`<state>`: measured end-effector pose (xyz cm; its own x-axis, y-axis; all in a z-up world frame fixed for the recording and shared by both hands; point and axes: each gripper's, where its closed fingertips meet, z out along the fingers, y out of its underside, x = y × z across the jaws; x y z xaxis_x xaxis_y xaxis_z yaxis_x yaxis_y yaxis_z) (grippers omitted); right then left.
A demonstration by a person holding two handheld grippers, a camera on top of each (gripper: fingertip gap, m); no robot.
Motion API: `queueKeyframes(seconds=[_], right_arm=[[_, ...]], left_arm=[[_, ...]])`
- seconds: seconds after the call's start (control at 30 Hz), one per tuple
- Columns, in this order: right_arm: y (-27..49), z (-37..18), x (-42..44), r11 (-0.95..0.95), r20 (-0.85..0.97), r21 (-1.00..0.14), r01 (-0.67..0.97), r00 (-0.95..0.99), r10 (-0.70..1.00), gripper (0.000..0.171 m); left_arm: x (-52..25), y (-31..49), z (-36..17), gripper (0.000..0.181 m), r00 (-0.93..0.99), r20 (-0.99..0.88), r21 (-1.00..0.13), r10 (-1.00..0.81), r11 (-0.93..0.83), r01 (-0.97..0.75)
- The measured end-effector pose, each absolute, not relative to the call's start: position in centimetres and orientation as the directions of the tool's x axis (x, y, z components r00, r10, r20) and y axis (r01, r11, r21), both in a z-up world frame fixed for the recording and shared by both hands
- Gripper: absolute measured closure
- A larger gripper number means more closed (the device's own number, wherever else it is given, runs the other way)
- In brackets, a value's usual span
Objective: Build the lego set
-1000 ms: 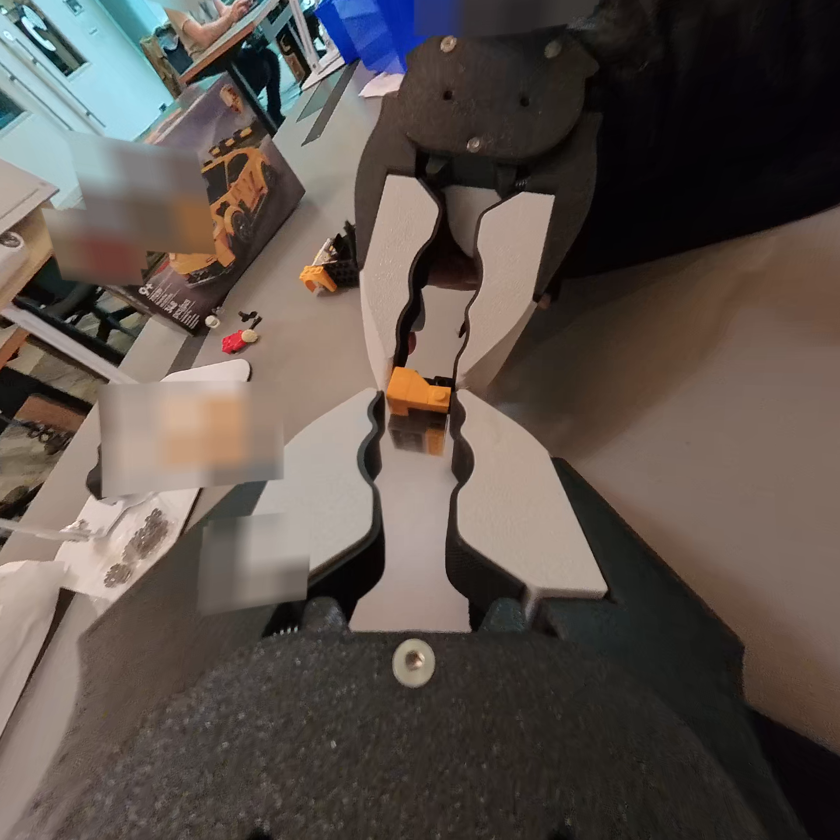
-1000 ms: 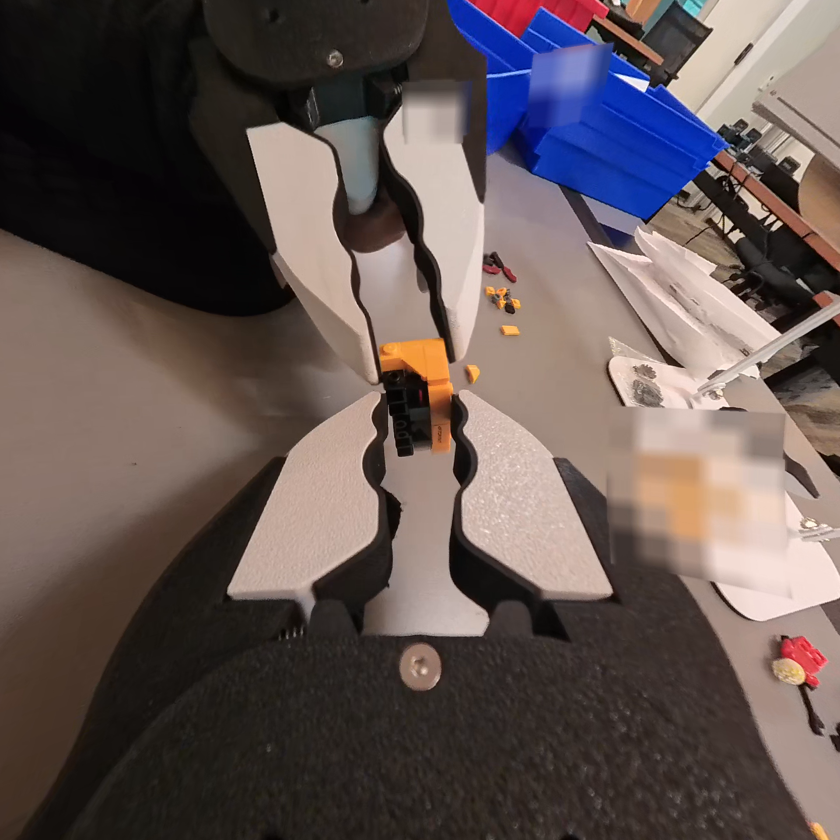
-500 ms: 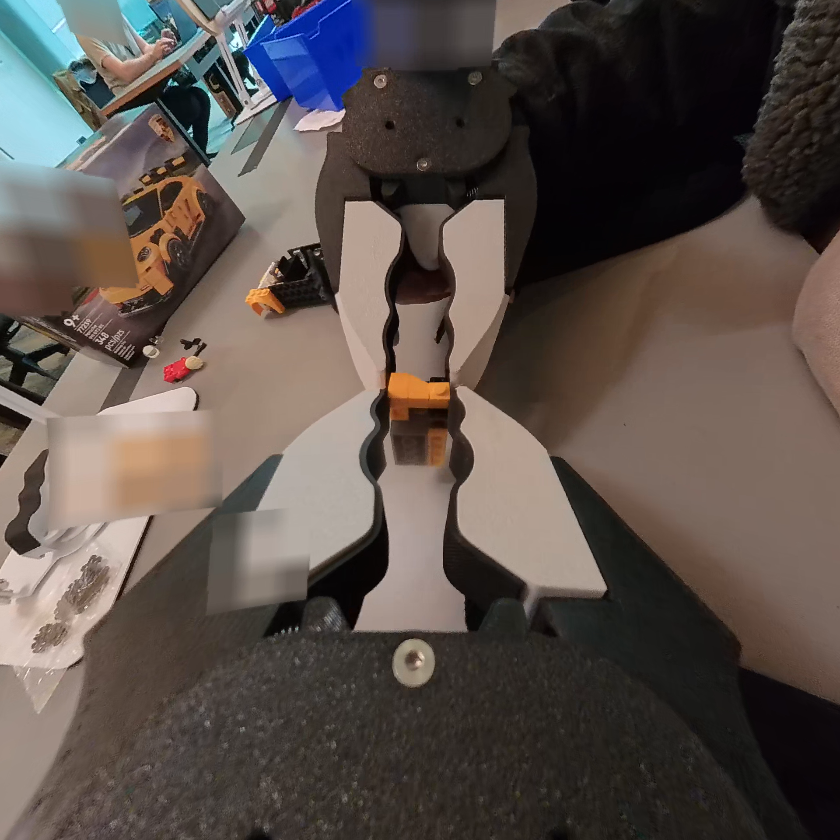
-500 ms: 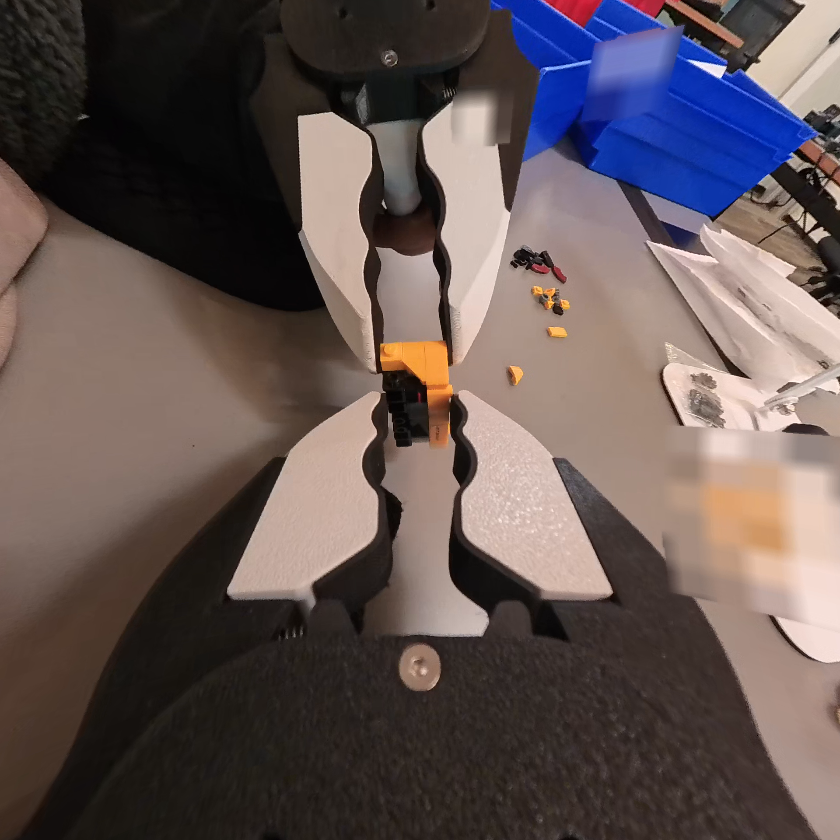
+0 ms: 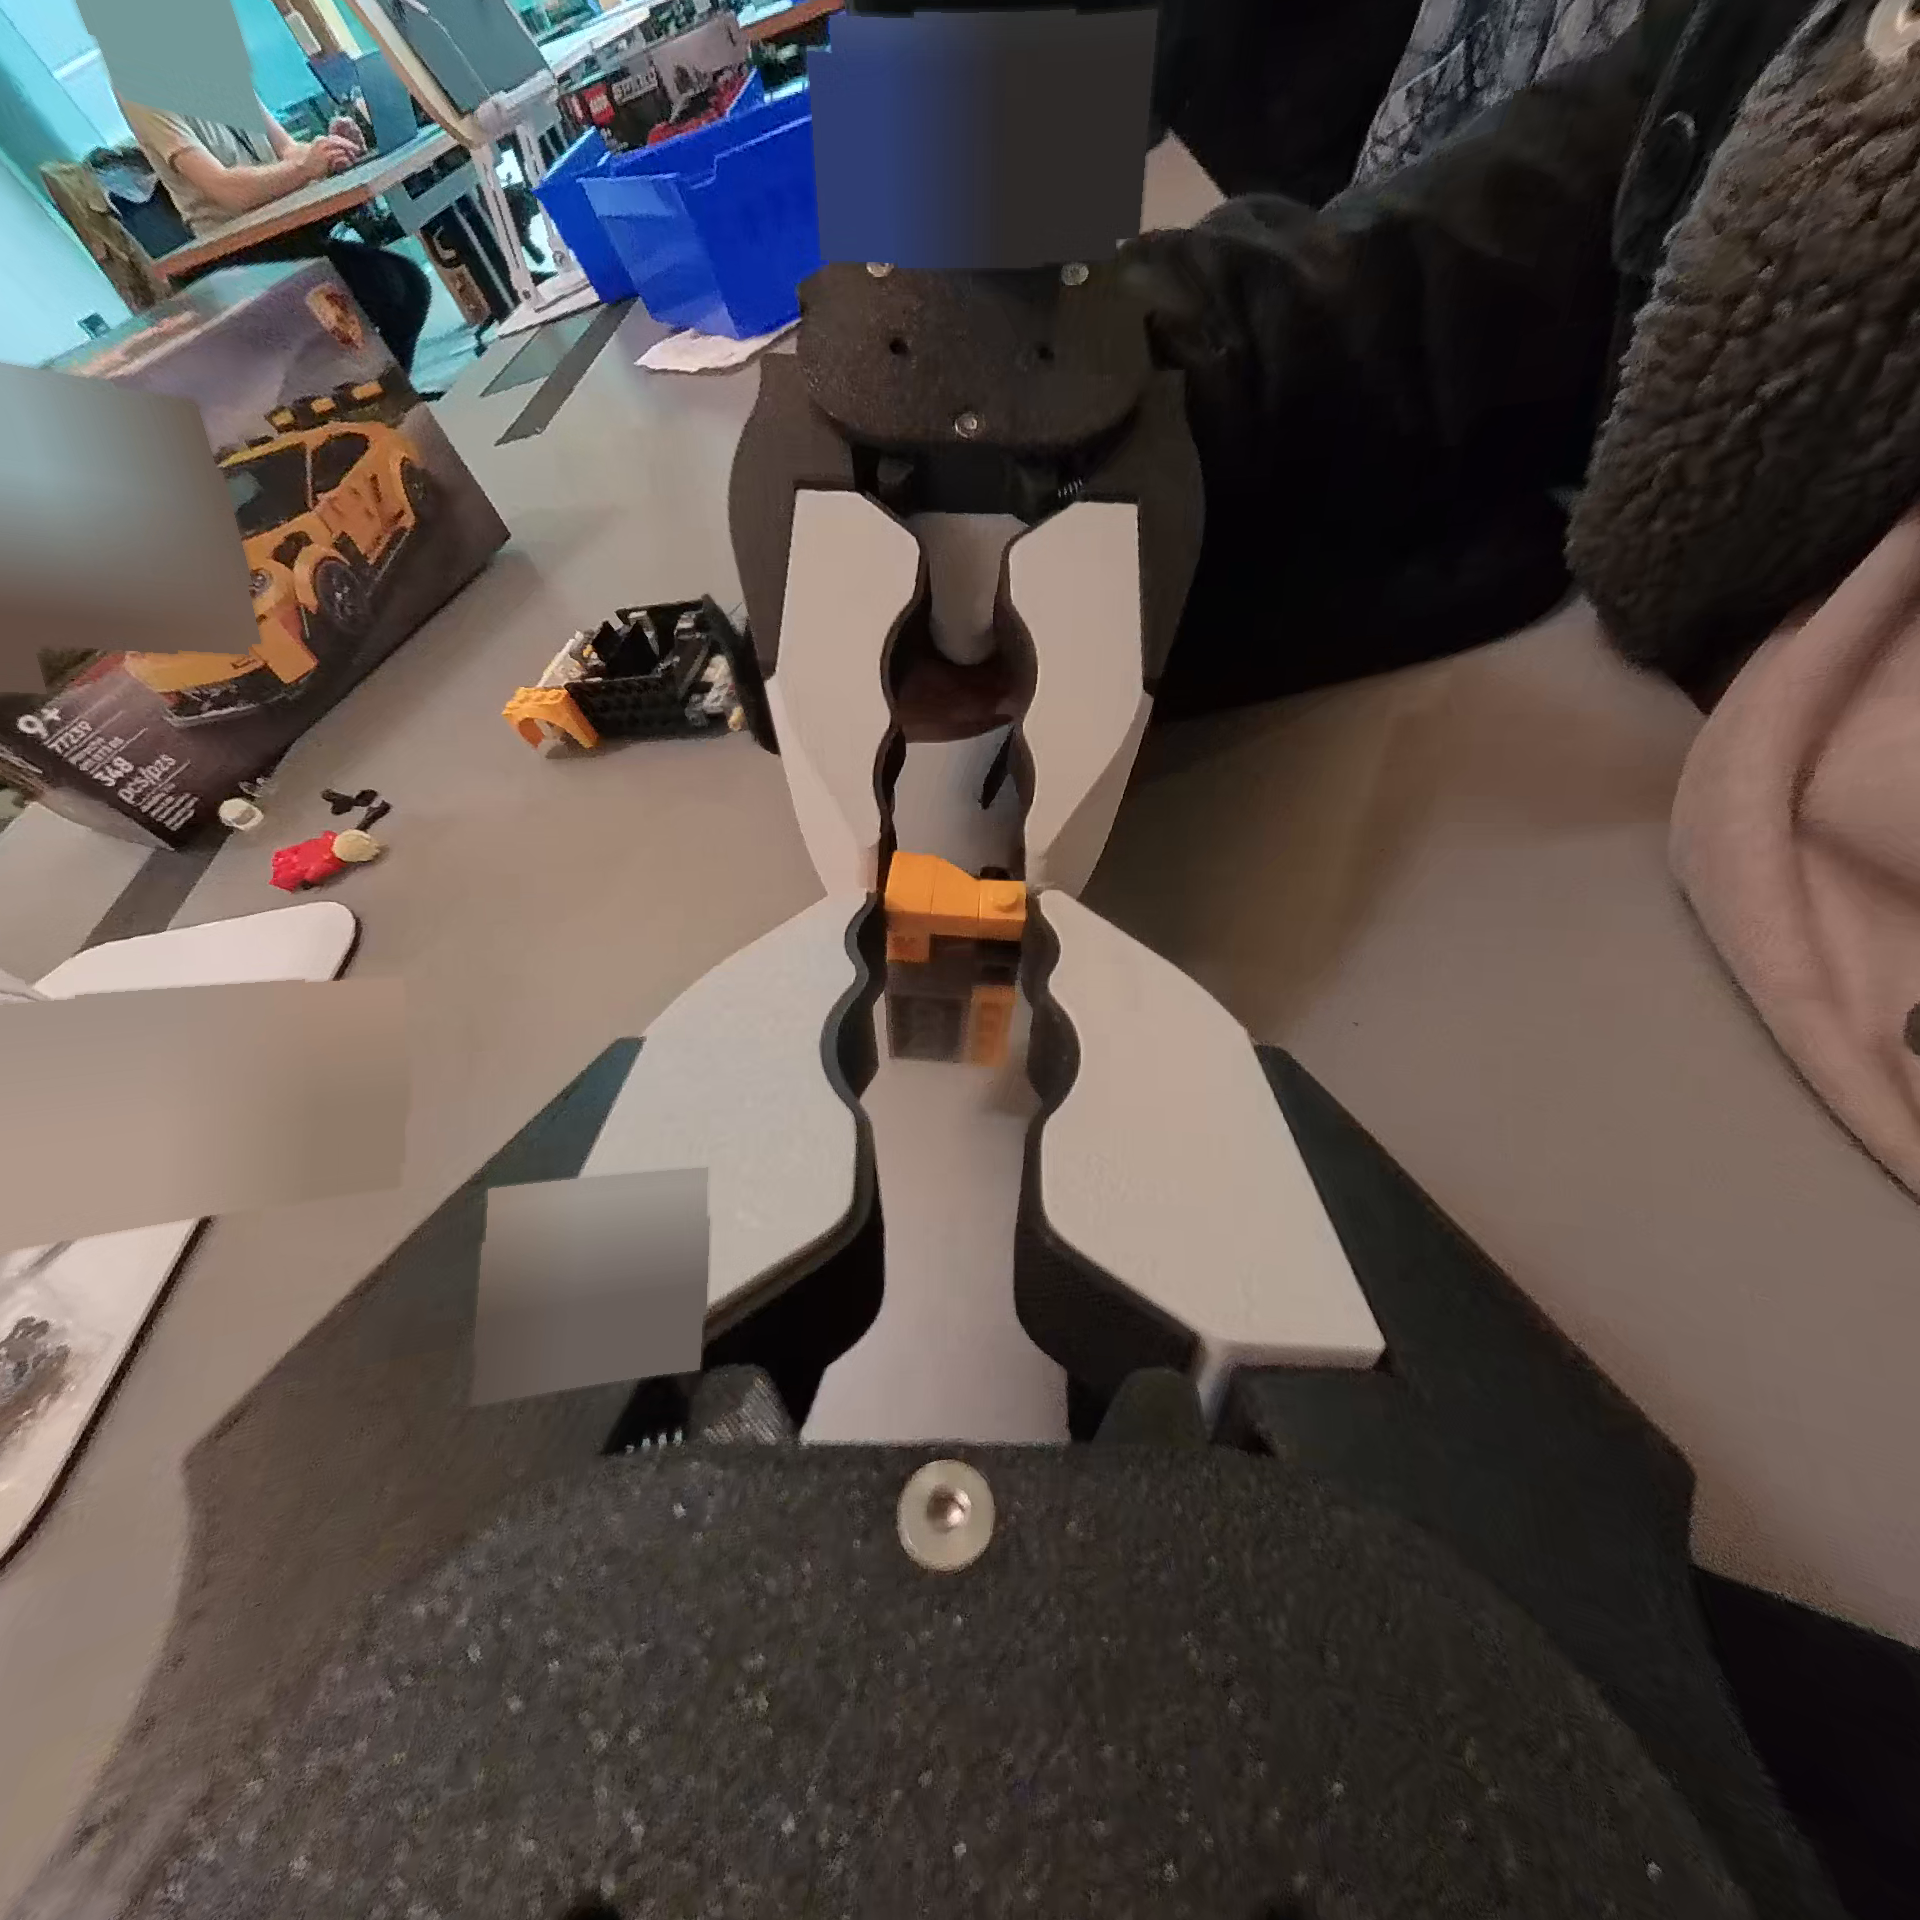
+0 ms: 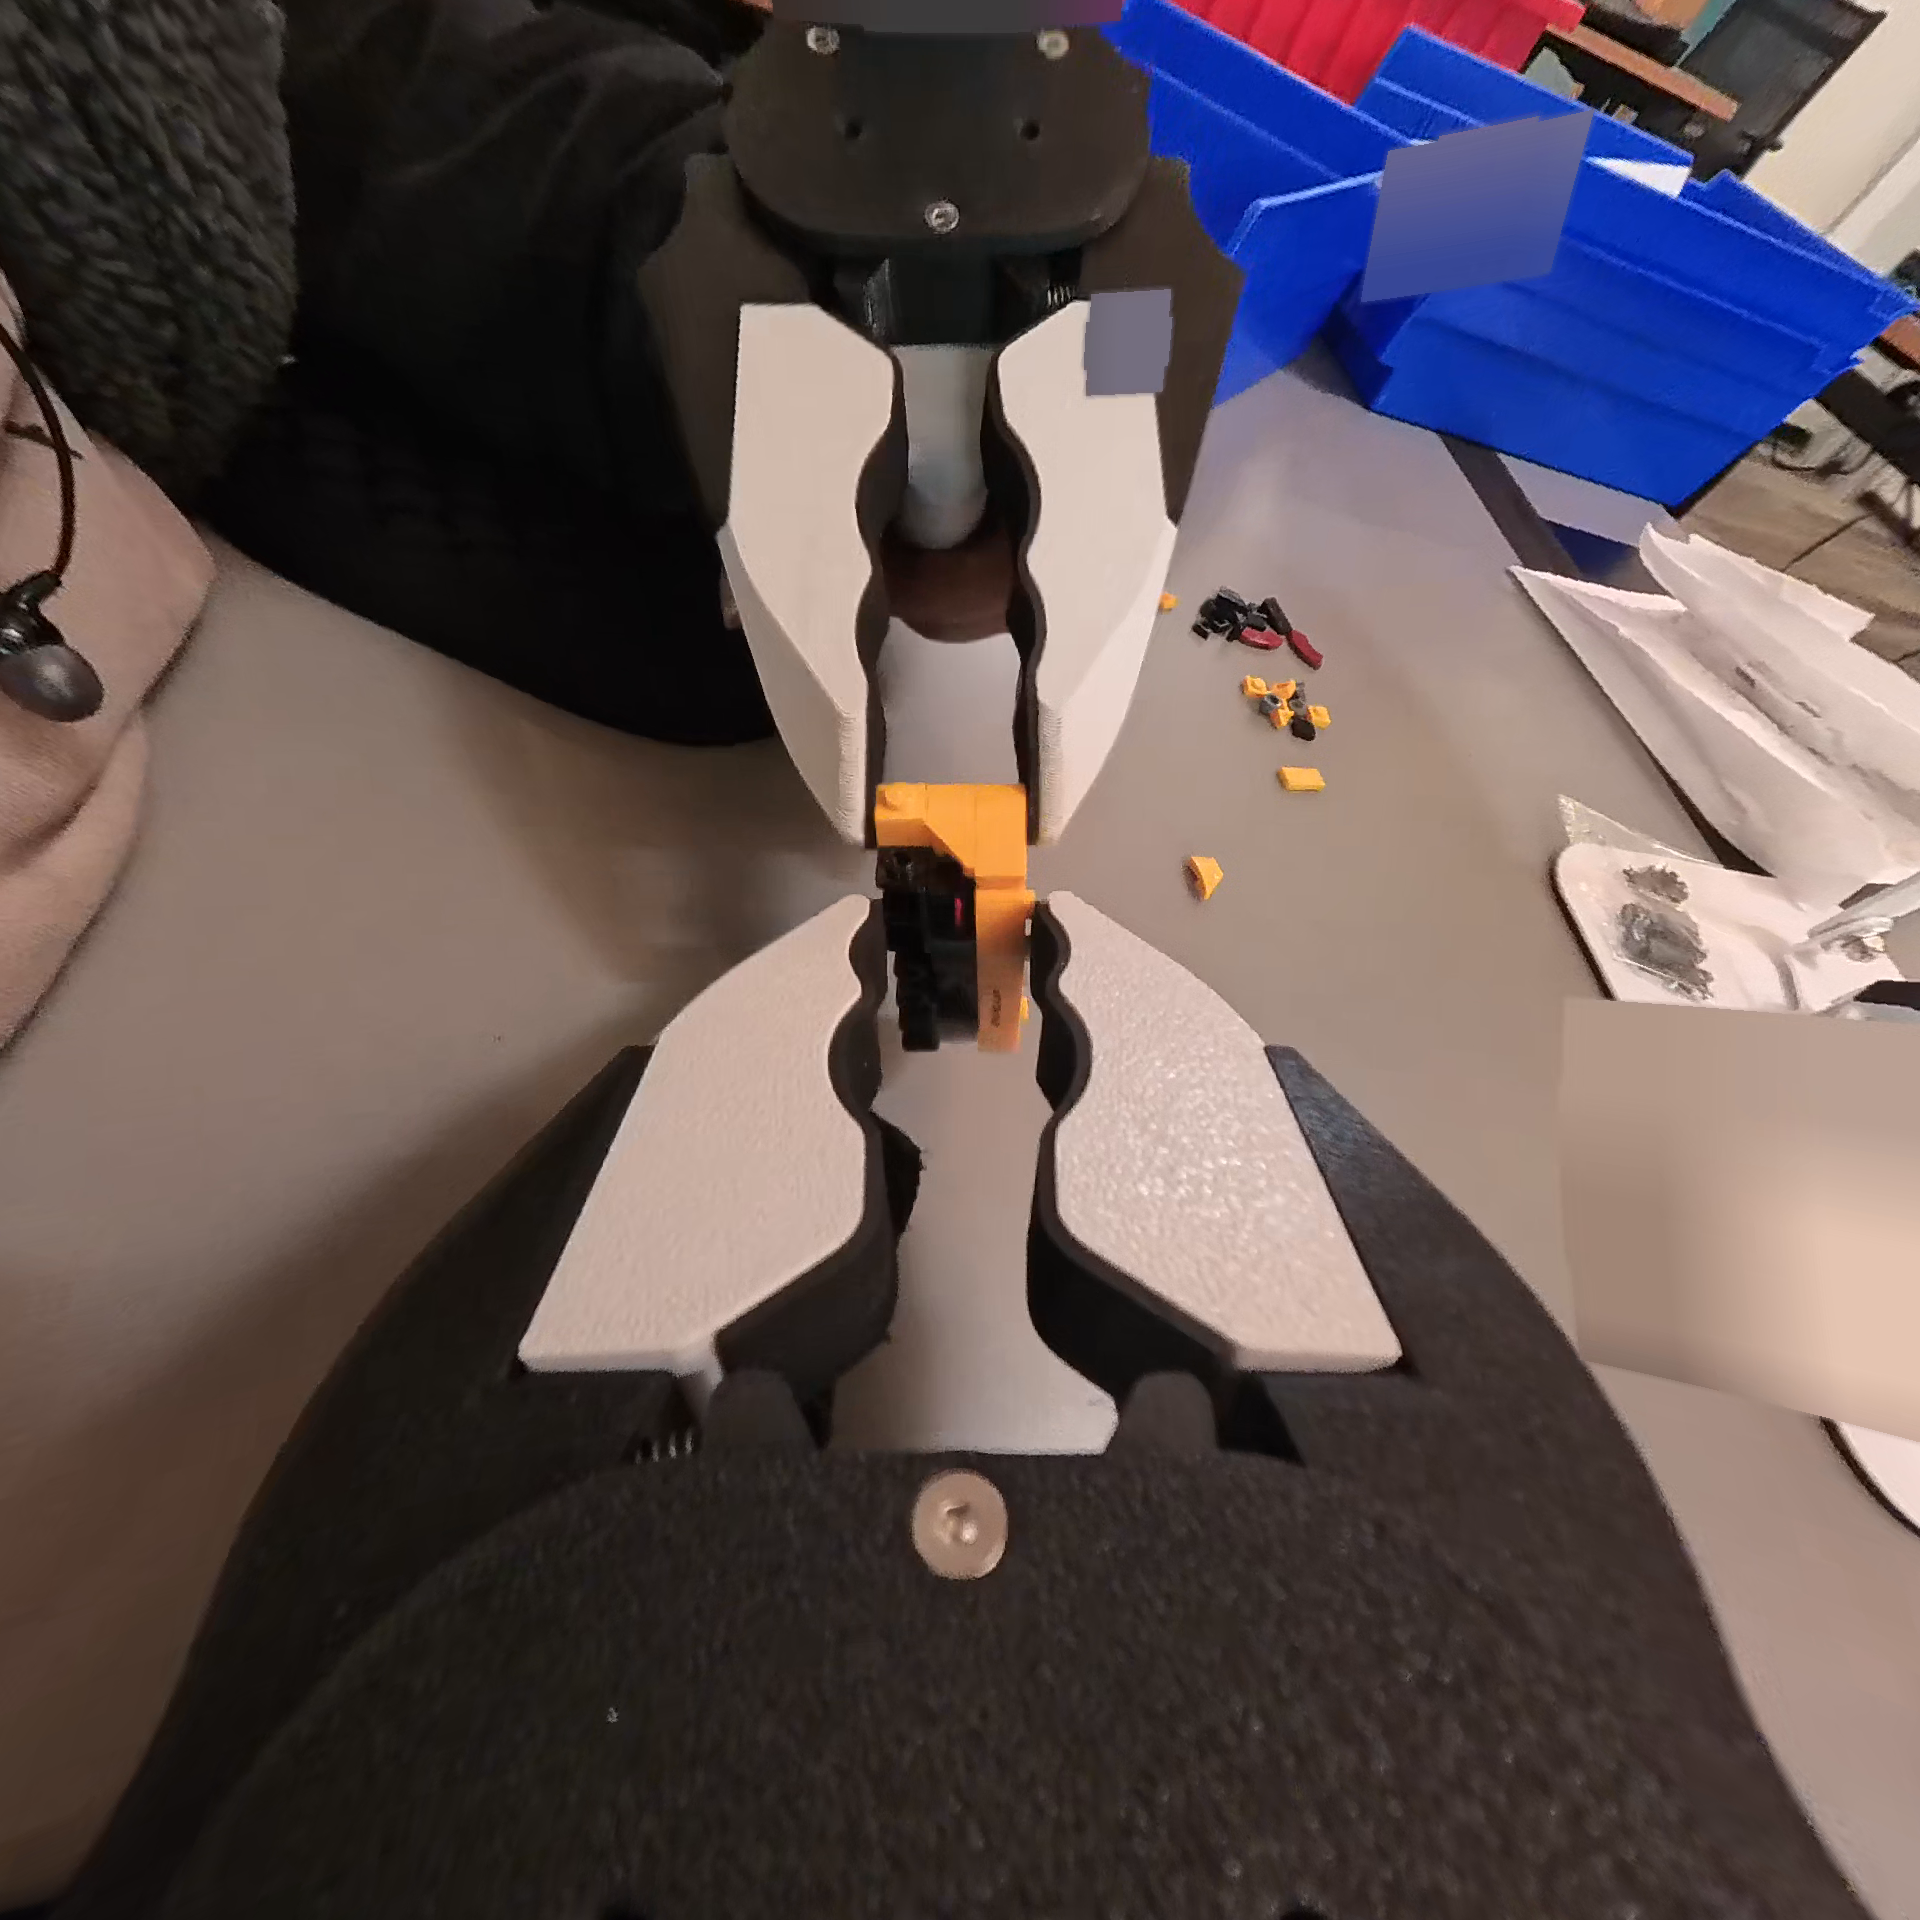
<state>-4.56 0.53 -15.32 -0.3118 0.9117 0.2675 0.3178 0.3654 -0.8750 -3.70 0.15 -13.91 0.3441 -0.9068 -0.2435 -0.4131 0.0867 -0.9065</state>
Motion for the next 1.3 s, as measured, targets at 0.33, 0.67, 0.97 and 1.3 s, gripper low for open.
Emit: queueKeyframes(seconds=[0.33, 0.67, 0.97, 1.3], right_arm=[[0.5, -14.8, -4.3, 0.352, 0.257, -0.887, 0.298, -0.316, 0.913, 0.145], [-0.1, -15.0, -4.4, 0.351, 0.244, -0.888, 0.297, -0.342, 0.907, 0.145], [-0.4, -15.0, -4.3, 0.366, 0.254, -0.882, 0.296, -0.356, 0.899, 0.145], [0.4, -14.8, -4.3, 0.360, 0.263, -0.880, 0.311, -0.314, 0.912, 0.145]], left_arm=[[-3.7, -0.2, -12.9, 0.157, 0.333, -0.225, -0.933, -0.916, 0.104, -0.345], [-3.5, -0.6, -12.9, 0.157, 0.310, -0.225, -0.930, -0.924, 0.108, -0.352], [-3.4, -1.0, -12.9, 0.158, 0.292, -0.231, -0.928, -0.928, 0.119, -0.354], [-3.6, -0.3, -12.9, 0.158, 0.330, -0.248, -0.929, -0.911, 0.128, -0.346]])
